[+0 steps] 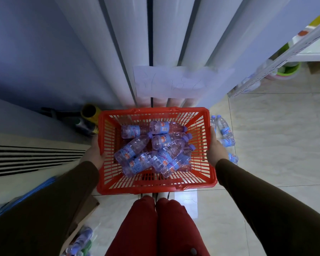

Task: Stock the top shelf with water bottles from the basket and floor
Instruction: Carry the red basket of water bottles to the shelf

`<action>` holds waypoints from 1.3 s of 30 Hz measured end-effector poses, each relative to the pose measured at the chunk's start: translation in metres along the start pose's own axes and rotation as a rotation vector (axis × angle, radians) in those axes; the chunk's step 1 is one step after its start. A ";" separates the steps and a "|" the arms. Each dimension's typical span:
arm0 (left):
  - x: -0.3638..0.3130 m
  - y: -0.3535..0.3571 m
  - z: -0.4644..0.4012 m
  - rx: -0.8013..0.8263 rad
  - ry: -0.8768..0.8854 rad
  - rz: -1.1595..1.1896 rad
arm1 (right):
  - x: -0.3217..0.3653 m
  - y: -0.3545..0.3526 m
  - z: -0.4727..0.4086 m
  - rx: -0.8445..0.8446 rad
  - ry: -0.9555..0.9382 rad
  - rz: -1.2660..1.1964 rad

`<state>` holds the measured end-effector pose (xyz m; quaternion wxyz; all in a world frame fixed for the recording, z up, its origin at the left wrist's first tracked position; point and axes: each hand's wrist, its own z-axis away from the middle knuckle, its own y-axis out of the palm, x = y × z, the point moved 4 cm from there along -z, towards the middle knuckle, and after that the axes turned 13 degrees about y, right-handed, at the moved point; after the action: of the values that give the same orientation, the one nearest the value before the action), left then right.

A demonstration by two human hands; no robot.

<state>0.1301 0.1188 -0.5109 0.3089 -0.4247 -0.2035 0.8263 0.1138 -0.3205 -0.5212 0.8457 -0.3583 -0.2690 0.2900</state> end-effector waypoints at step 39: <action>-0.436 0.438 0.072 -0.010 0.317 -0.382 | -0.516 -0.384 -0.166 0.031 0.223 -0.026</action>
<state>0.1184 -0.5022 -0.4821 0.4853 -0.5046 -0.2333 0.6749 -0.0168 -0.9683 -0.4554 0.8793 -0.3719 -0.1736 0.2416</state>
